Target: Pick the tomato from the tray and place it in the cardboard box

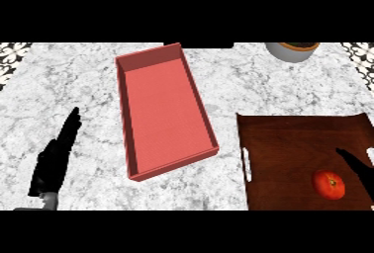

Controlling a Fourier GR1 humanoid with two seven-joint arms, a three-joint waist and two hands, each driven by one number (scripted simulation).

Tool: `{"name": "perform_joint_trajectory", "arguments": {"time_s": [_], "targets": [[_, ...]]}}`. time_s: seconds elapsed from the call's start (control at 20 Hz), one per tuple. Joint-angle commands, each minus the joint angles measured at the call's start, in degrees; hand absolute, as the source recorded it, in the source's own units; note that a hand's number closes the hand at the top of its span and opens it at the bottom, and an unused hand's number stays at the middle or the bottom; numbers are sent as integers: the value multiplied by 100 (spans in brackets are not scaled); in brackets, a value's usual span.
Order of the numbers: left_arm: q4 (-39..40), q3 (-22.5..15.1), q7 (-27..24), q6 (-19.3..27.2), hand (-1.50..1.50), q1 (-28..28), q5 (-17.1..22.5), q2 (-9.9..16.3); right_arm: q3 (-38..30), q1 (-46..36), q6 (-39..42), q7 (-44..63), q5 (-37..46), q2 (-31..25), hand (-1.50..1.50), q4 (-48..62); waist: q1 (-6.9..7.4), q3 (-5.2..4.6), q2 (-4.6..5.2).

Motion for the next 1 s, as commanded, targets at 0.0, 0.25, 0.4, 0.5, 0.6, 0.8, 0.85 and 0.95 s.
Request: {"name": "perform_joint_trajectory", "arguments": {"time_s": [0.0, 0.25, 0.4, 0.5, 0.6, 0.8, 0.85, 0.95], "targets": [[90, 254, 122, -240, 0, -205, -78, -20, -249, -418, 406, 192, 72, 296, -150, 131, 8, -2, 3], [449, 378, -126, -383, 0, -257, -275, -299, -392, -51, 511, -41, 571, 657, -150, -60, -8, -2, 2], [90, 505, -152, -494, 0, 80, -233, -192, -420, 247, 530, 63, 630, 803, -150, -518, -10, -2, -4], [132, 512, -175, -550, 0, 86, -330, -355, -499, -362, 726, -186, 815, 964, -150, 292, 11, -1, 2], [145, 298, 270, -397, 0, -403, -536, -538, -527, -190, 447, -632, 959, 1014, -150, 567, -10, 0, 4], [-217, 599, 465, -616, 0, -186, -532, -428, -548, 166, 600, -494, 1230, 1271, -150, 92, -10, -1, -1], [23, 427, 24, -461, 0, -52, -742, -671, -700, -243, 594, -728, 1208, 1314, -150, 727, 4, -1, 3], [563, 853, -214, -763, 0, -304, -538, -439, -683, -252, 750, -670, 1282, 1360, -150, 645, -4, -2, 4]]}}
